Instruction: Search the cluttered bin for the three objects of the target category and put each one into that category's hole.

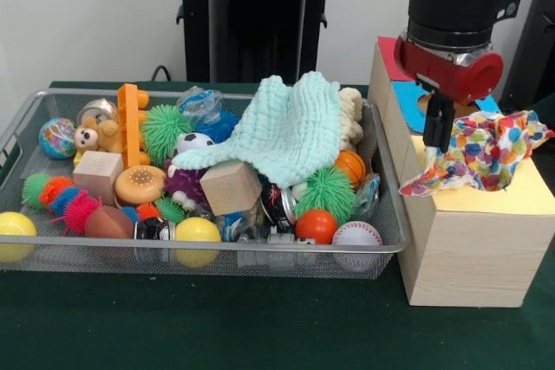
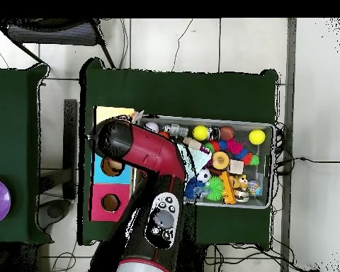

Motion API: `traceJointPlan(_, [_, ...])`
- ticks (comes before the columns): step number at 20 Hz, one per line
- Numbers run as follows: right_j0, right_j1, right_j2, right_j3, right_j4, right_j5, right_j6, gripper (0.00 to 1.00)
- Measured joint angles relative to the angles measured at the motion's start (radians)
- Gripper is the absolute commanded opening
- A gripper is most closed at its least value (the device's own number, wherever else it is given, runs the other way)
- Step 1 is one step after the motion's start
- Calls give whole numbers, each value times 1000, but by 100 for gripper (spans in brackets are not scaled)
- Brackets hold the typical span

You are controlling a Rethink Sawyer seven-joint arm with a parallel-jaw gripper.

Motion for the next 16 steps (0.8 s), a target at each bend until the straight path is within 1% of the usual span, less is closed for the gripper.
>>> traceJointPlan(10, [-5,15,47,7,3,-4,0,0])
traceJointPlan(16, [-32,11,96,17,16,-9,0,0])
